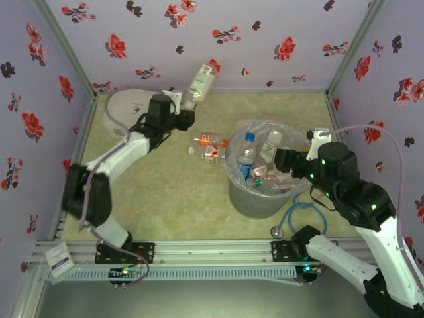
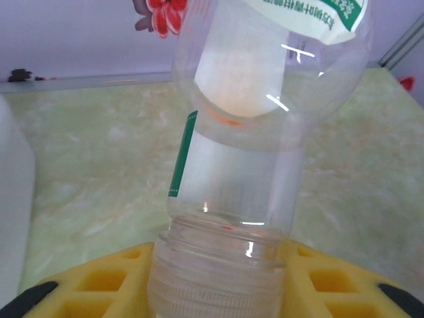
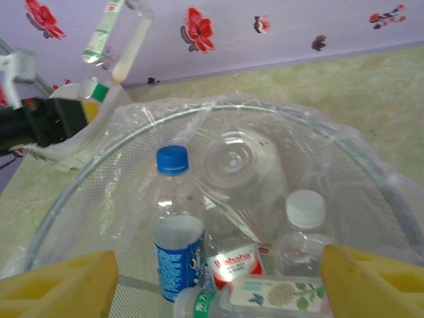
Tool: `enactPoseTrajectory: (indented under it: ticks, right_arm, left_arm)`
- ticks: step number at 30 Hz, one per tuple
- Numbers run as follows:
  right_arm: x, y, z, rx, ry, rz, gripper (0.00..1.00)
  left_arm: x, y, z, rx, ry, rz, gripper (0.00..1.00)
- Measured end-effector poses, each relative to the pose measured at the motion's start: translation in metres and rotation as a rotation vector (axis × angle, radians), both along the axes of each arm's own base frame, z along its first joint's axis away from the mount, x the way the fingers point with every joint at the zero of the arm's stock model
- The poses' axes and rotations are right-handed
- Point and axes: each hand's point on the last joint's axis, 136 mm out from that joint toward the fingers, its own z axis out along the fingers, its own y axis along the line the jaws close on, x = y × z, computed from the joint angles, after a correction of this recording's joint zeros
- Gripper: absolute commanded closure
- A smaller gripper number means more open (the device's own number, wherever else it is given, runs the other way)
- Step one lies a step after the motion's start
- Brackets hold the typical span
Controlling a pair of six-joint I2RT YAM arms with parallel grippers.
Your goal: Put the plastic bottles in the bin
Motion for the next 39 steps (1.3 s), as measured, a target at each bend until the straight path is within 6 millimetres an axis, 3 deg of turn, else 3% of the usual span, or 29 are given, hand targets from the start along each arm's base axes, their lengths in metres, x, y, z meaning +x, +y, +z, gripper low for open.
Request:
enactPoseTrajectory:
  ticks: [5,9,12,14,16,18,23,31,39]
  right_arm:
    - [0.025,0.035,0.021,0.041,-0.010,0.087,0.17]
    - [0.049,0.074,0.035,0.118,-0.031,0.177,0.09]
    - [0.065,0.103,0.040,0.165,-0.031,0.239,0.03]
    - [0.074,0.127,0.045,0.204,-0.027,0.303,0.01]
    - [0.080,0.151,0.051,0.255,-0.025,0.372,0.00]
    - [0.082,0.170,0.054,0.294,-0.021,0.432,0.00]
    - [0.074,0.190,0.061,0.343,-0.019,0.509,0.01]
    - [0.079,0.189,0.085,0.347,-0.061,0.491,0.01]
    - [0.096,0.200,0.051,0.293,0.044,0.466,0.00]
  left_arm:
    - [-0.088,0.020,0.027,-0.039,-0.087,-0.044,0.77]
    - [-0.165,0.031,0.071,-0.113,-0.208,-0.112,0.83]
    - [-0.208,0.045,0.103,-0.211,-0.302,-0.146,0.85]
    - [-0.223,0.049,0.110,-0.254,-0.331,-0.163,0.85]
    - [-0.227,0.046,0.102,-0.257,-0.313,-0.178,0.85]
    - [-0.225,0.038,0.081,-0.230,-0.263,-0.192,0.85]
    - [-0.221,0.023,0.046,-0.164,-0.174,-0.218,0.86]
    - [-0.221,0.010,0.040,-0.153,-0.160,-0.250,0.86]
    - [-0.227,-0.002,0.047,-0.170,-0.186,-0.294,0.87]
